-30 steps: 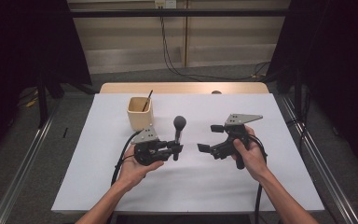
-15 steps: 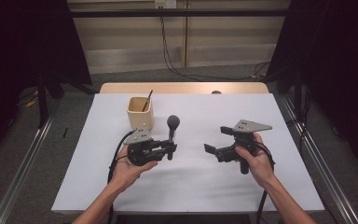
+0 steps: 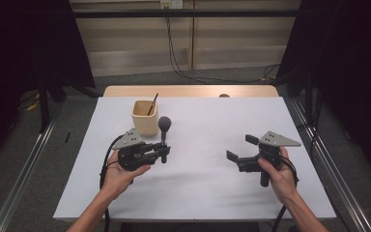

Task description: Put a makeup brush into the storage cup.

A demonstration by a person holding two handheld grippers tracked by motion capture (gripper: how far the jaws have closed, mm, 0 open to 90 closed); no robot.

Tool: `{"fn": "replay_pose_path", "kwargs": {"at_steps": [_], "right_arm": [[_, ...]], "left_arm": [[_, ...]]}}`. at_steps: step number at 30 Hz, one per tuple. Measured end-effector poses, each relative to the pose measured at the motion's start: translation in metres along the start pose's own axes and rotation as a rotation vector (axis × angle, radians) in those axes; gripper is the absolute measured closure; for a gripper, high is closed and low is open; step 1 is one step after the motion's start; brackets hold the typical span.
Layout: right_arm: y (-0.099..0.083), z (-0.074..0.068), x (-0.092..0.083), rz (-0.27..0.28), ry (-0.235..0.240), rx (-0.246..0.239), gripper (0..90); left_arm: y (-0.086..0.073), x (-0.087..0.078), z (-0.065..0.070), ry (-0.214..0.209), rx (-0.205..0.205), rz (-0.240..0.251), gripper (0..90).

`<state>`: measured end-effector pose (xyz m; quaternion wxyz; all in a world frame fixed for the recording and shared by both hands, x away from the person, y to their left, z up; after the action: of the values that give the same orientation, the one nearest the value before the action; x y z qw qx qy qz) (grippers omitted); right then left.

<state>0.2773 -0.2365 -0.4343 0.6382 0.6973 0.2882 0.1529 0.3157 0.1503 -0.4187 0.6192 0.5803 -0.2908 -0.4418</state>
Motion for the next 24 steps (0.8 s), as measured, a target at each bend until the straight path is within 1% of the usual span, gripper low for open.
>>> {"fn": "replay_pose_path", "kwargs": {"at_steps": [1, 2, 3, 5, 6, 8, 12, 14, 18, 19, 20, 23, 24], "right_arm": [[-0.002, 0.001, -0.002, 0.001, 0.002, 0.004, 0.4], [-0.003, 0.002, -0.004, -0.003, 0.012, 0.027, 0.4], [-0.006, 0.003, -0.007, 0.002, 0.007, 0.027, 0.3], [-0.009, 0.004, -0.011, 0.02, -0.017, -0.01, 0.2], [-0.01, 0.005, -0.013, 0.026, -0.029, -0.008, 0.3], [-0.012, 0.007, -0.017, 0.03, -0.038, -0.011, 0.2], [-0.018, 0.012, -0.025, 0.051, -0.082, -0.038, 0.2], [-0.021, 0.013, -0.028, 0.059, -0.101, -0.03, 0.2], [-0.023, 0.016, -0.033, 0.07, -0.121, -0.025, 0.1], [-0.024, 0.016, -0.035, 0.07, -0.122, -0.023, 0.2], [-0.025, 0.016, -0.038, 0.074, -0.121, -0.022, 0.1], [-0.029, 0.017, -0.046, 0.094, -0.14, -0.012, 0.0], [-0.03, 0.018, -0.048, 0.1, -0.145, -0.015, 0.0]], "left_arm": [[0.0, -0.002, -0.001, 0.003, -0.004, -0.001, 74.7], [0.001, -0.004, -0.003, 0.006, -0.008, 0.001, 74.6], [0.001, -0.006, -0.003, 0.01, -0.01, 0.004, 74.7], [0.002, -0.009, -0.006, 0.021, -0.009, 0.007, 74.7], [0.002, -0.011, -0.007, 0.024, -0.011, 0.009, 74.7], [0.003, -0.014, -0.008, 0.031, -0.01, 0.017, 74.6], [0.005, -0.02, -0.011, 0.043, -0.005, 0.022, 74.6], [0.005, -0.021, -0.011, 0.048, -0.007, 0.024, 74.6], [0.008, -0.024, -0.013, 0.05, -0.004, 0.023, 74.7], [0.008, -0.025, -0.013, 0.057, -0.007, 0.027, 74.7], [0.009, -0.026, -0.014, 0.054, -0.005, 0.033, 74.6], [0.012, -0.029, -0.017, 0.063, -0.011, 0.042, 74.7], [0.013, -0.03, -0.017, 0.072, -0.01, 0.043, 74.7]]}}
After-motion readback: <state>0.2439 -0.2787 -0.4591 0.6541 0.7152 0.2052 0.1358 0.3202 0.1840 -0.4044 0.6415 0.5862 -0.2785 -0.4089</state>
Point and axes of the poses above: each handheld gripper's, and its own axes: x roughly forward along the jaws, y roughly out of its top, z roughly to its right, the point moved 1 cm from there along x, roughly forward along the jaws, and after that the axes turned 11 degrees about z, right-handed, at the moved point
